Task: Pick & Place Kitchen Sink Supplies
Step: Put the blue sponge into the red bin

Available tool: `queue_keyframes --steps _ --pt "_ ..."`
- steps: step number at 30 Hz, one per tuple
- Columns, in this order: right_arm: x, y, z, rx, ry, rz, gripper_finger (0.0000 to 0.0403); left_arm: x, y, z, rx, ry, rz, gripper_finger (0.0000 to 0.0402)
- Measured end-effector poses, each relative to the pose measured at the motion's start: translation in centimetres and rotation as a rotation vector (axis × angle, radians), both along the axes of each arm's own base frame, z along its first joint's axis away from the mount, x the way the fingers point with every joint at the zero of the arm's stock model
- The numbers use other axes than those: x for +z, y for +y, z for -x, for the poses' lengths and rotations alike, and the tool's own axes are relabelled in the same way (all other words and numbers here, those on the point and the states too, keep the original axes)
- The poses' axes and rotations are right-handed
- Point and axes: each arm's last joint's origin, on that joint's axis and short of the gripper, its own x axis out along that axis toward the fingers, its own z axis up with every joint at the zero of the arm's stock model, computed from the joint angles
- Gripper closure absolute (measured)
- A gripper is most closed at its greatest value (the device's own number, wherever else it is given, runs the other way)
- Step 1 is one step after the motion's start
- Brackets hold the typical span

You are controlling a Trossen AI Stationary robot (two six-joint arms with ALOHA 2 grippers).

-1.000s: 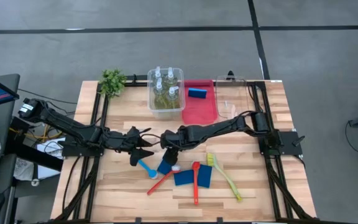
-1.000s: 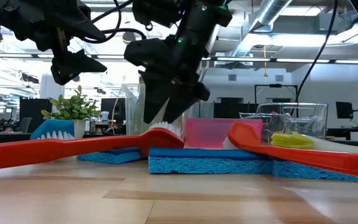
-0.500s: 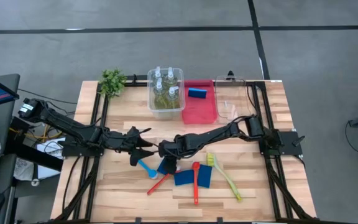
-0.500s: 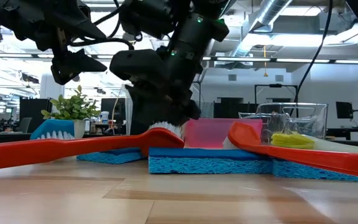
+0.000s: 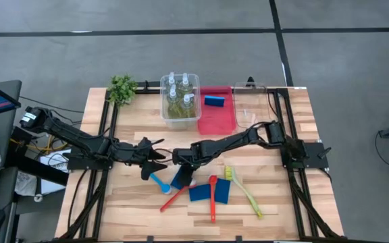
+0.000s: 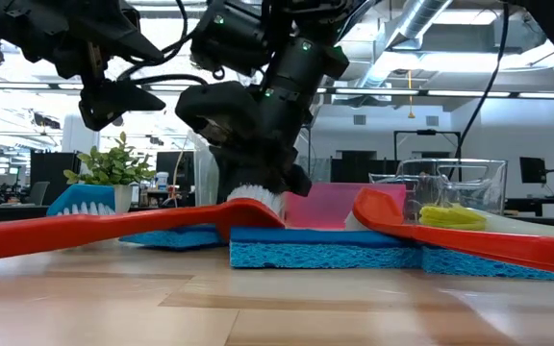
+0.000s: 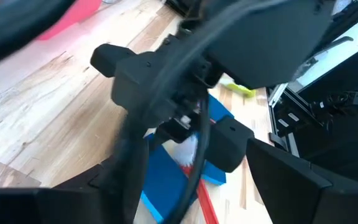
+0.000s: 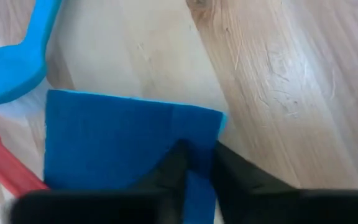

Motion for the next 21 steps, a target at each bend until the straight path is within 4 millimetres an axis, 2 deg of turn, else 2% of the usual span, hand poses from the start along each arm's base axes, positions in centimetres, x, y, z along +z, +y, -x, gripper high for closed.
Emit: queue_keyframes --steps 2,6,9,16,21 --pt "0.8 -0.1 0.2 -0.004 -0.014 0.005 0.0389 0.0 0.0 0.0 -0.001 0.0 -0.003 0.0128" --pt "2.9 -0.6 0.8 -0.018 -0.047 0.009 0.0384 0.0 0.0 0.0 -0.002 0.0 -0.007 0.0128" --pt "4.7 -0.9 1.7 -0.02 -0.062 0.025 0.0396 0.0 0.0 0.0 -0.003 -0.001 -0.009 0.0128" --pt "10.2 -1.8 5.1 -0.032 -0.075 0.102 0.0397 0.0 0.0 0.0 0.004 -0.002 -0.013 0.0128" --pt "13.7 -3.0 8.4 -0.059 -0.062 0.171 0.0397 0.0 0.1 0.0 0.024 -0.004 -0.021 0.0128"
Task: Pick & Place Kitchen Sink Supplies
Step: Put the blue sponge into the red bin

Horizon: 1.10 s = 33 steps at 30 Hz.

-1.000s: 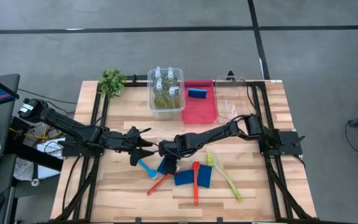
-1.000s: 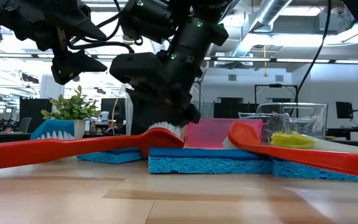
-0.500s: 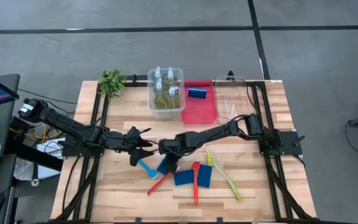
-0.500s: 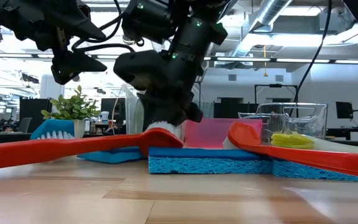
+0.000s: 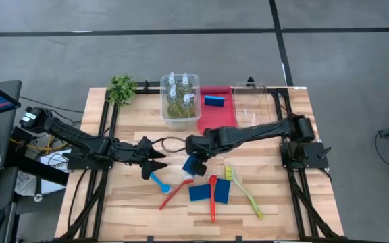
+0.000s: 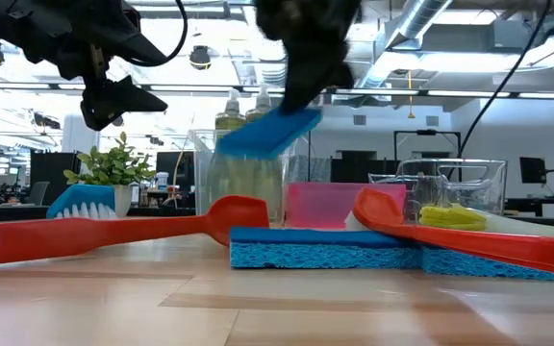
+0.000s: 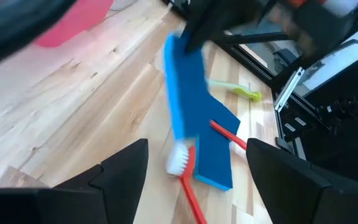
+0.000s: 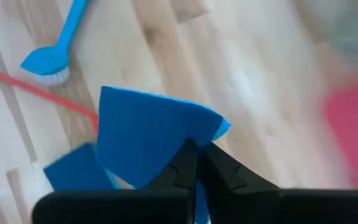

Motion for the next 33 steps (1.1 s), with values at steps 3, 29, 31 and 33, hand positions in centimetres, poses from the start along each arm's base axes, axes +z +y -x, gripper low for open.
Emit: queue_keyframes --steps 3,29,31,33 --pt "1.9 -1.2 2.2 -0.027 0.018 0.045 0.04 0.0 0.1 0.0 0.016 -0.002 -0.007 0.0128" --pt "2.3 -16.4 7.3 -0.061 0.321 0.374 0.039 0.2 0.9 0.1 0.297 -0.042 -0.125 0.0128" --pt "1.9 -16.9 7.0 -0.02 0.329 0.378 0.0383 0.2 1.0 0.1 0.312 -0.045 -0.127 0.0128" --pt "1.7 -17.2 6.7 0.02 0.315 0.367 0.0371 0.2 1.0 0.1 0.33 -0.048 -0.129 0.0128"
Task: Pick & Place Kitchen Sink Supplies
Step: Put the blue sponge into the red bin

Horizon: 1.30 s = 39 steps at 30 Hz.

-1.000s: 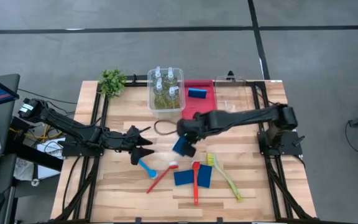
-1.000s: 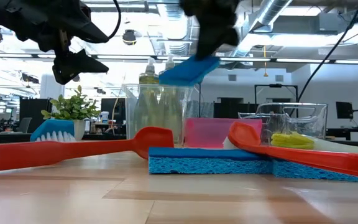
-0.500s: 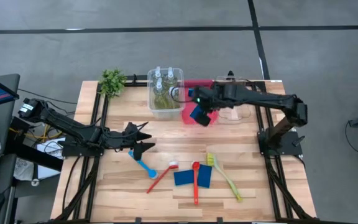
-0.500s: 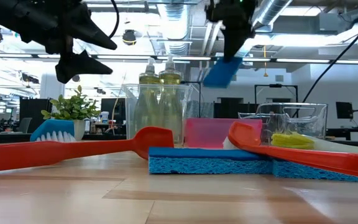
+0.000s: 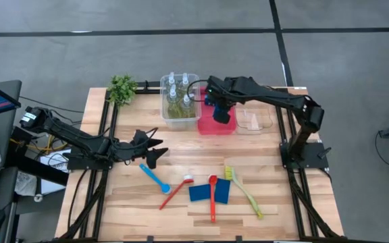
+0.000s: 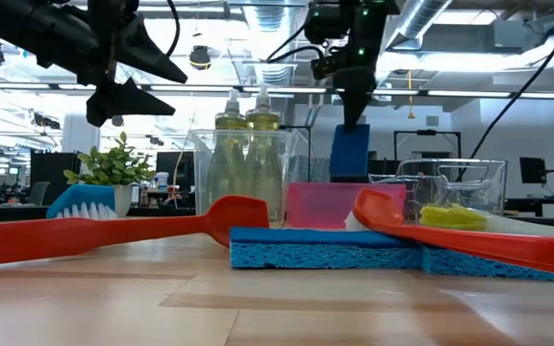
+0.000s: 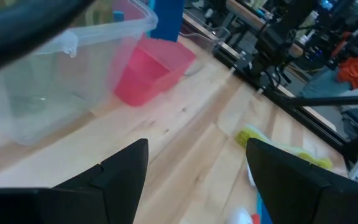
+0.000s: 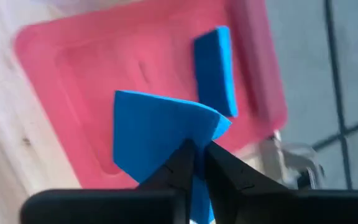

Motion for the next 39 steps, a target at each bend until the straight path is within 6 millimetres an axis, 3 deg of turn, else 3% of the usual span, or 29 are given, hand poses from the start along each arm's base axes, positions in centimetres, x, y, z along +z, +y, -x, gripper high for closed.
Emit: queue_keyframes --steps 13,21,28,39 --pt "0.1 -1.7 0.0 0.034 -0.035 0.033 0.0262 0.1 0.1 0.0 0.05 -0.021 0.012 0.0128" --pt "0.1 -1.2 -0.2 -0.05 -0.079 -0.002 0.0245 0.2 0.1 0.0 0.052 -0.032 0.025 0.0128" --pt "0.7 2.8 -1.2 -0.002 -0.106 -0.035 0.0266 0.1 -0.1 0.0 0.01 -0.032 0.065 0.0128" --pt "0.8 13.0 -3.2 0.19 -0.176 -0.188 0.0281 0.0 -0.4 -0.1 -0.116 -0.009 0.115 0.0128"
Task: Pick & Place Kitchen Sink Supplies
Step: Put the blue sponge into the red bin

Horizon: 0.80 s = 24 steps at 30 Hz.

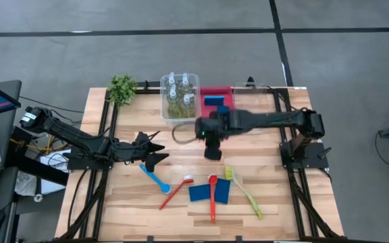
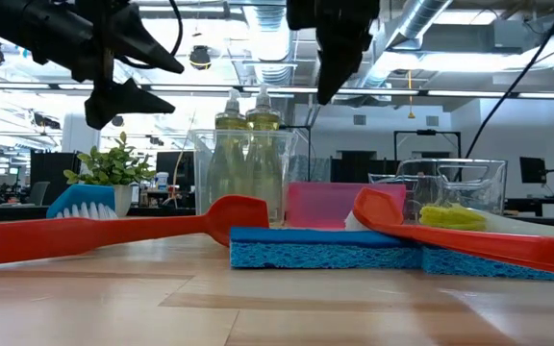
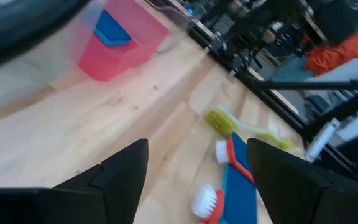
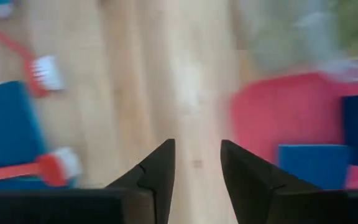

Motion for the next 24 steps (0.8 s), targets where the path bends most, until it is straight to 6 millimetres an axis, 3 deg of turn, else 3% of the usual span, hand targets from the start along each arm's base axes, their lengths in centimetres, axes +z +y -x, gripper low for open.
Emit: queue_keyframes --steps 8,15,19,24 --pt "-1.8 6.3 -1.8 0.107 -0.019 -0.155 0.0278 0.0 -0.7 0.2 -0.076 0.008 0.004 0.0128" --pt "-5.4 11.2 -3.7 0.198 0.03 -0.164 0.0278 0.0 -1.5 0.4 -0.119 0.008 0.002 0.0128" --pt "-7.5 13.1 -4.8 0.234 0.042 -0.166 0.0278 0.0 -2.1 0.7 -0.151 0.008 0.003 0.0128" --pt "-9.6 13.9 -5.9 0.236 0.067 -0.19 0.0278 0.0 -2.9 1.0 -0.196 0.008 0.007 0.0128"
